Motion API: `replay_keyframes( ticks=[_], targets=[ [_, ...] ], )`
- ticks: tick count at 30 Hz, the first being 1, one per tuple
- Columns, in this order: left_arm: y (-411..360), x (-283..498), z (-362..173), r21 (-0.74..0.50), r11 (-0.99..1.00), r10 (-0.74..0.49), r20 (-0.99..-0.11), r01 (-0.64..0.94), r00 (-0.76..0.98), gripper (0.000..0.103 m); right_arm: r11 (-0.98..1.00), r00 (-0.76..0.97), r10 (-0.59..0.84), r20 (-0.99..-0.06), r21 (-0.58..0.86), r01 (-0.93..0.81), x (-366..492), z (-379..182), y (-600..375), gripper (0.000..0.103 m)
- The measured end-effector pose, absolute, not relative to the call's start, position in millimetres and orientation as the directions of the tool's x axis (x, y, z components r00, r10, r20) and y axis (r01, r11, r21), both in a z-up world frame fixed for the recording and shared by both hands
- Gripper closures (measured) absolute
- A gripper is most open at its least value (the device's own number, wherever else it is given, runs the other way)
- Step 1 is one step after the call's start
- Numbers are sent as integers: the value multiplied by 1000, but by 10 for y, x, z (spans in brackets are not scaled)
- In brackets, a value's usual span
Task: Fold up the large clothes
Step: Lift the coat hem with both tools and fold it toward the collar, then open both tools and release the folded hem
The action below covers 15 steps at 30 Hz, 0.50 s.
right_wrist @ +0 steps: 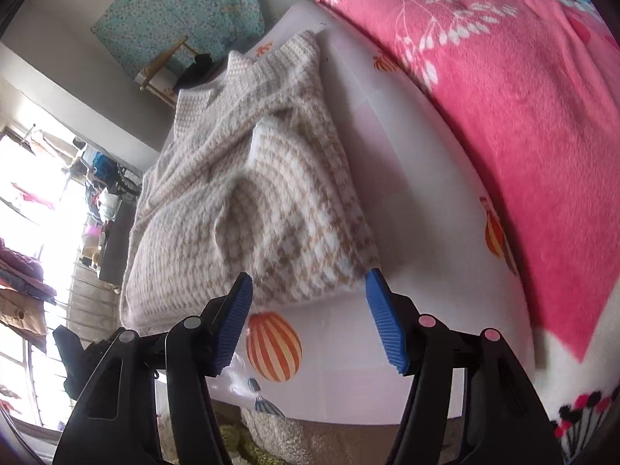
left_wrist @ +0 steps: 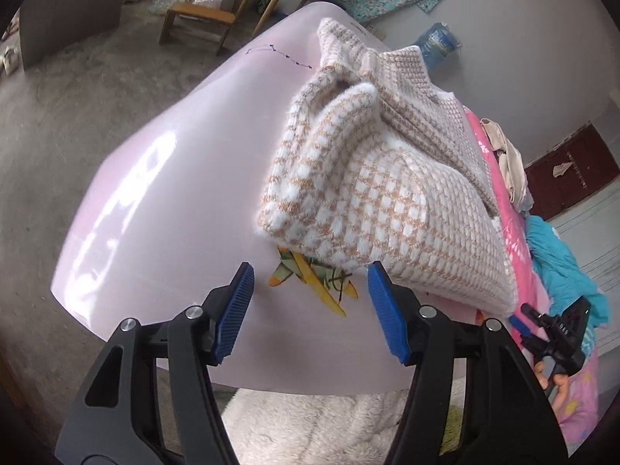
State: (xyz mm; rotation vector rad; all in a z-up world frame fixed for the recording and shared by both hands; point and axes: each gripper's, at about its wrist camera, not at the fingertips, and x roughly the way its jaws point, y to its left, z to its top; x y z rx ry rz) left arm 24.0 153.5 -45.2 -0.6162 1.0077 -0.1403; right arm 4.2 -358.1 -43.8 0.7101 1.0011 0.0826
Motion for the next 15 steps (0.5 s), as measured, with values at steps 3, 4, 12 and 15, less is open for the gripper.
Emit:
replay_keyframes(
  ticks=[3, 4, 12, 15],
  targets=[
    [1570, 290, -541, -617, 762, -427, -708, -198, 563, 45, 728, 565, 405, -718, 628, 275, -14, -561, -3596, 43],
    [1588, 323, -554, -633, 746, -432, -697, -207, 572, 45, 713, 574, 406, -711, 640, 288, -17, -603, -3613, 43],
    [1483, 599, -474, -551, 787, -285, -722, -276, 630, 62, 727, 676, 301, -673, 620, 294, 194, -671, -3474, 49],
    [1319, 592, -330, -432, 872, -195, -736, -228, 648, 86, 743, 695, 265, -668, 601, 295, 203, -611, -3457, 85]
  ],
)
